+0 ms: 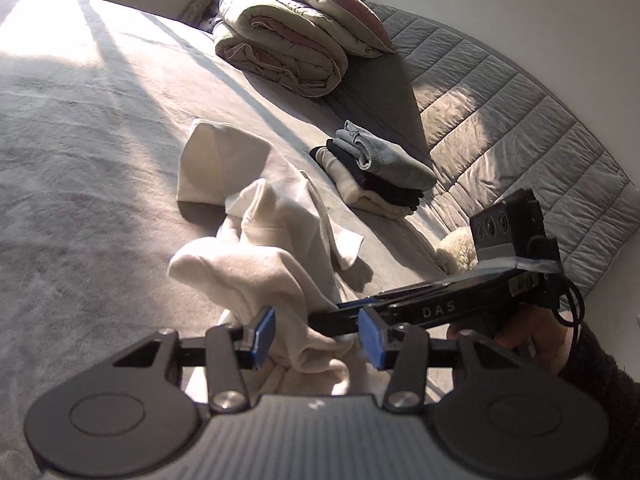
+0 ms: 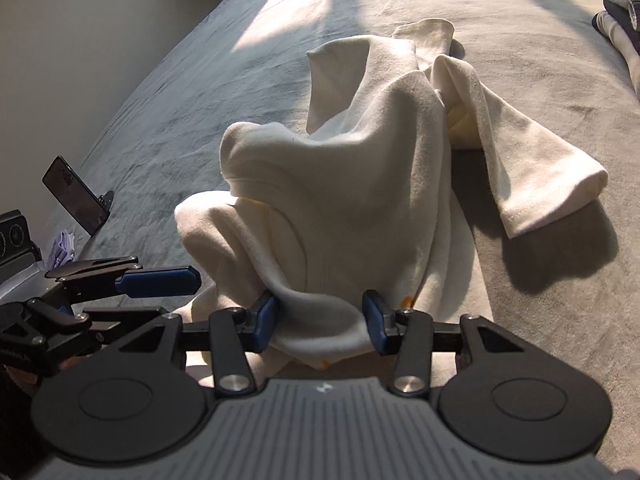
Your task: Fold clothes
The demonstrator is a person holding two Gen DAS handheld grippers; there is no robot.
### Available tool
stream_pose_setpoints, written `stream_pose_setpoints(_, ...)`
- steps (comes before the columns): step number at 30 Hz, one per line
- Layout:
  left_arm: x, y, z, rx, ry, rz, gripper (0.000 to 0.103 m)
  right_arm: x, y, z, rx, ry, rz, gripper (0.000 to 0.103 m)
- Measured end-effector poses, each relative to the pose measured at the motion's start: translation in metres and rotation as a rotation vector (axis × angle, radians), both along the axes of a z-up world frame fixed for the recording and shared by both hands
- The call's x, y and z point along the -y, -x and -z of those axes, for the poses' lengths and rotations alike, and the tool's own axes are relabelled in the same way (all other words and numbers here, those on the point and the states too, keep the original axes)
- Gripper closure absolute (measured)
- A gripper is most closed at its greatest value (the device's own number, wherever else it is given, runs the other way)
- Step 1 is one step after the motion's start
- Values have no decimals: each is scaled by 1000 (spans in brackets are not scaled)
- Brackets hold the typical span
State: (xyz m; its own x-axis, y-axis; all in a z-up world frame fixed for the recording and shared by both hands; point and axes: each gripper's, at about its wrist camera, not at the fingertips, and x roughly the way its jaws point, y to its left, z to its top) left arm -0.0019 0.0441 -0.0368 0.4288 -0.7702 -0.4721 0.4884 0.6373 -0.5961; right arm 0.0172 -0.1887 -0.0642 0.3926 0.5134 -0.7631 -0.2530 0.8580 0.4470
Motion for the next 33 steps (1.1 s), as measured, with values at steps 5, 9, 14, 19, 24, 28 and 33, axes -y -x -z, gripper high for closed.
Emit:
stream_pose_setpoints(5, -11, -21, 13, -117, 88, -121, 50, 1, 10, -1, -1, 22, -27, 56)
stream_pose_setpoints(9, -11, -38, 33, -250, 188, -208, 53, -1, 17, -2, 12, 40, -49, 56)
stream_pose_setpoints(14, -6, -45, 45, -323, 255, -250, 85, 13, 17, -11, 20, -31, -27, 50)
stream_pose_setpoints(19, 8, -31, 26, -225, 197, -180, 91, 41, 15, -36, 119, -140, 56, 42)
stream_pose_setpoints(24, 31, -11, 11, -112, 168, 15, 92, 53, 6, -46, 232, -128, 172, 41)
stream_pose_setpoints(28, 59, 9, 17, -92, 94, 199, 92, 51, -5, -43, 256, -112, 203, 41)
stream_pose_setpoints(33, 90, 30, 22, -51, -30, 320, 92, 44, -16, -33, 241, -110, 212, 42)
